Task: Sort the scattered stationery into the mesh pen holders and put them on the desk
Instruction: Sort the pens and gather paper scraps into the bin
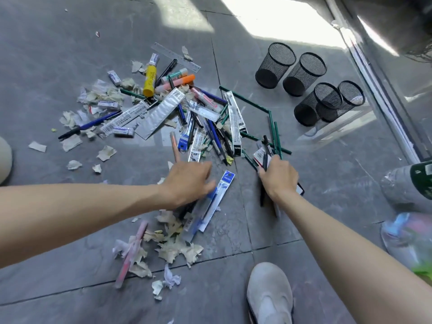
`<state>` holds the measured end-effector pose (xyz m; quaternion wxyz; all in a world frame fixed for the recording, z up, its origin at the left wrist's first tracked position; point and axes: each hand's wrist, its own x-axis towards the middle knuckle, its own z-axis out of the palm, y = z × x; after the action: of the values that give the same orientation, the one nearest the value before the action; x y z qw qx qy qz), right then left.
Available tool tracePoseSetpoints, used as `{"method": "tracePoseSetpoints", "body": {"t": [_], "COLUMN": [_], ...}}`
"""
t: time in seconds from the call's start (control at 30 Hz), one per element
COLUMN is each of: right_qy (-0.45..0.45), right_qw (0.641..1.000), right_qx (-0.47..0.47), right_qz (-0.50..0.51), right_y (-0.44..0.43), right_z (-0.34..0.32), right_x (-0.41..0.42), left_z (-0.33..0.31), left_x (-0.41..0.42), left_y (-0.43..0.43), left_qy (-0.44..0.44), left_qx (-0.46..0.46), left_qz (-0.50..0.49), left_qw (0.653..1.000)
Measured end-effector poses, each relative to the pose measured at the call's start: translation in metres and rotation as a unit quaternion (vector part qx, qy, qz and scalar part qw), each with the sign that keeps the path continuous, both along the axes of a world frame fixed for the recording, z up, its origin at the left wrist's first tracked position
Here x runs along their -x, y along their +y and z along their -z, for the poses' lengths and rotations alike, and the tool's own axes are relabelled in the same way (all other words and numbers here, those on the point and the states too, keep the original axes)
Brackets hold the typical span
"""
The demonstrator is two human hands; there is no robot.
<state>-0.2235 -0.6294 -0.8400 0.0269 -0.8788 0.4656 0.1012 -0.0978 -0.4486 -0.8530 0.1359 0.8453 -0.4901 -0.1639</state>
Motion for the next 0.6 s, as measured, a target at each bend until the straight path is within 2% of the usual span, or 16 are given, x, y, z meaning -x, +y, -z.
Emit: {"method": "tracePoseSetpoints", "body": {"t": [0.07, 0.13, 0.23, 0.4, 0.47, 0.53, 0.6], "right_qy": [-0.017, -0.029, -0.074, -0.095, -0.177, -0.270, -0.283], "right_qw": [1.000, 0.994, 0.951, 0.907, 0.853, 0.777, 0.738], "right_qx": [-0.010, -0.103, -0.290, -0.365, -0.418, -0.477, -0.528], "right_qz": [0.006, 0.011, 0.076, 0.190, 0.258, 0.308, 0.312], "right_y": [0.004, 0.013, 0.035, 0.057, 0.056, 0.049, 0.041], "right_z": [-0.001, 0.002, 0.007, 0.019, 0.010, -0.004, -0.015], "right_x": [0.006, 0.003, -0.011, -0.038, -0.045, -0.047, -0.043], "left_z": [-0.001, 0.000, -0.005, -0.008, -0.009, -0.014, -0.020], "left_x": [0.014, 0.023, 0.027, 0.012, 0.006, 0.002, -0.001], "left_y": [0.001, -0.003, -0.014, -0.024, -0.027, -0.033, -0.042], "left_qy": [0.002, 0.015, 0.038, 0.143, 0.206, 0.270, 0.346], "left_qx": [-0.089, -0.126, -0.154, -0.146, -0.114, -0.075, -0.039], "left_qz": [0.028, 0.020, 0.009, -0.052, -0.101, -0.157, -0.208], "left_qw": [0.996, 0.992, 0.987, 0.977, 0.967, 0.947, 0.914]}}
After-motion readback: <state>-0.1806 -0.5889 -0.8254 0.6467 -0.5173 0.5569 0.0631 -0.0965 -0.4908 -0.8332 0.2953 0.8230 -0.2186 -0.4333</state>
